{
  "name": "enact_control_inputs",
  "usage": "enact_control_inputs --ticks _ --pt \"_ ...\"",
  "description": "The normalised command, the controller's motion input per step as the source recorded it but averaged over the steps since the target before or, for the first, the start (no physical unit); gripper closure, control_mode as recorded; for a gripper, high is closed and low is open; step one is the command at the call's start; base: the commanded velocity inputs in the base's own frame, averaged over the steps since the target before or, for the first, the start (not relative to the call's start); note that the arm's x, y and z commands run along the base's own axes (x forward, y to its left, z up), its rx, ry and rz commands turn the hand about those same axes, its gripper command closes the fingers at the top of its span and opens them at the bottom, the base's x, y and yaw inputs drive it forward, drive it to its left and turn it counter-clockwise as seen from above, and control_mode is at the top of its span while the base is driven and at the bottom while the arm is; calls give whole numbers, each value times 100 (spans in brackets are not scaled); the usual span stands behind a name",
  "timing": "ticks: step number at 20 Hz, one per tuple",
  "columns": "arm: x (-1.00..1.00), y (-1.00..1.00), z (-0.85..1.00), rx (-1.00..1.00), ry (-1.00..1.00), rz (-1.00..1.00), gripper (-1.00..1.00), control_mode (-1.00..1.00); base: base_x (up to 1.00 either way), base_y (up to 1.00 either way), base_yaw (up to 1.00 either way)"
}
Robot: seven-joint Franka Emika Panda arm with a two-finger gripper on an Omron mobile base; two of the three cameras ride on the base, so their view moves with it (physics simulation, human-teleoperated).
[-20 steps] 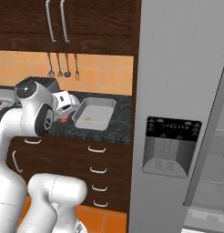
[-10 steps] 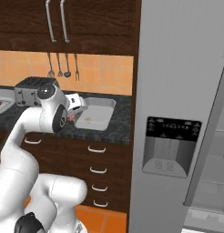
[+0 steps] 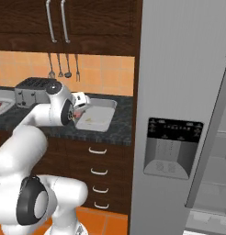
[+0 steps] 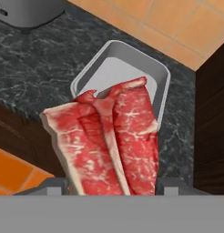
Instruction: Place one garlic and one steak in each tupperware on the nearby counter, to pack two identical lunches.
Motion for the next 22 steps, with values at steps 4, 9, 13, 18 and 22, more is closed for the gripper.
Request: enact_control_inputs --ticks 4,9,13,18,22 --pt "58 0 -11 -4 0 0 100 -100 0 0 0" --pt "54 0 -21 0 3 0 100 -100 0 0 0" --pt "49 0 -28 0 7 0 100 -100 0 0 0" --pt "38 -4 -36 0 8 0 100 -100 0 0 0" --pt "39 -4 -30 2 11 0 100 -100 0 0 0"
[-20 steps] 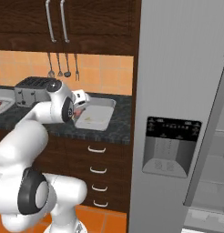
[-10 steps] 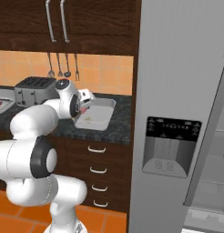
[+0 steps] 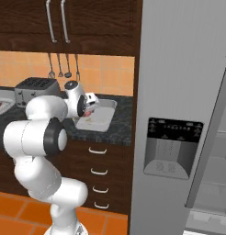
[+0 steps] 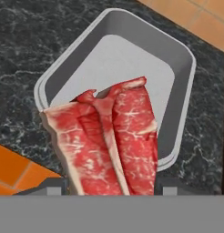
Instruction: Place one garlic and one steak in each tupperware on the nearby counter, to pack two identical lunches.
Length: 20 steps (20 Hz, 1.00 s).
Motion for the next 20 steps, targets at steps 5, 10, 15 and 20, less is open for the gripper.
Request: enact_control_inputs --ticks 5,10,15,20 --pt "38 -2 -19 1 7 0 100 -100 0 0 0" --pt "42 -2 -15 0 4 0 100 -100 0 0 0" --pt "37 0 -20 0 0 0 100 -100 0 0 0" --pt "33 -1 -25 0 0 0 100 -100 0 0 0"
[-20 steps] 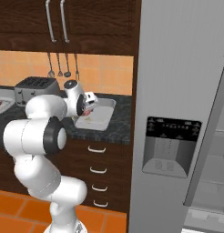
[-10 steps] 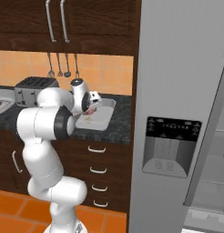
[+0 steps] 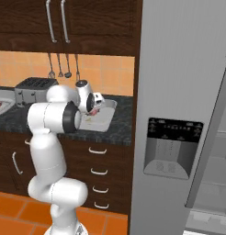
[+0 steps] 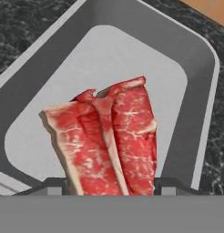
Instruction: Place one garlic and one steak in each tupperware on the nearby counter, to pack two identical lunches.
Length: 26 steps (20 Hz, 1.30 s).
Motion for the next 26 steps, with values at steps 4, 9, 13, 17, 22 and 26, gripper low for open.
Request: enact_control_inputs --ticks 4,9,13,17,22,26 --pt "31 -3 -23 0 0 0 100 -100 0 0 0" --pt "31 -3 -17 0 0 0 100 -100 0 0 0" --pt "28 -7 -12 0 0 0 100 -100 0 0 0" --pt "21 -4 -11 0 0 0 100 -100 0 0 0" --pt "21 0 -16 0 0 0 100 -100 0 0 0" --pt "26 0 -25 0 0 0 100 -100 0 0 0"
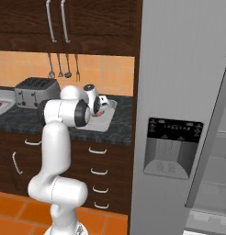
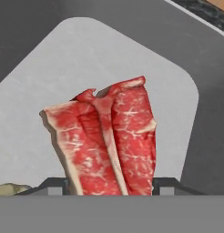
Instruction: Place one garlic and one steak in each tupperware on the nearby counter, to pack two identical lunches.
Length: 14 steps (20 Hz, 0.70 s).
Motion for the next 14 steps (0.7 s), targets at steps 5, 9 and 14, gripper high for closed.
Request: enact_control_inputs --ticks 5,9,14 --pt "21 0 -18 0 0 0 100 -100 0 0 0" --pt "26 0 -6 0 0 0 100 -100 0 0 0" --pt "18 0 -5 0 0 0 100 -100 0 0 0"
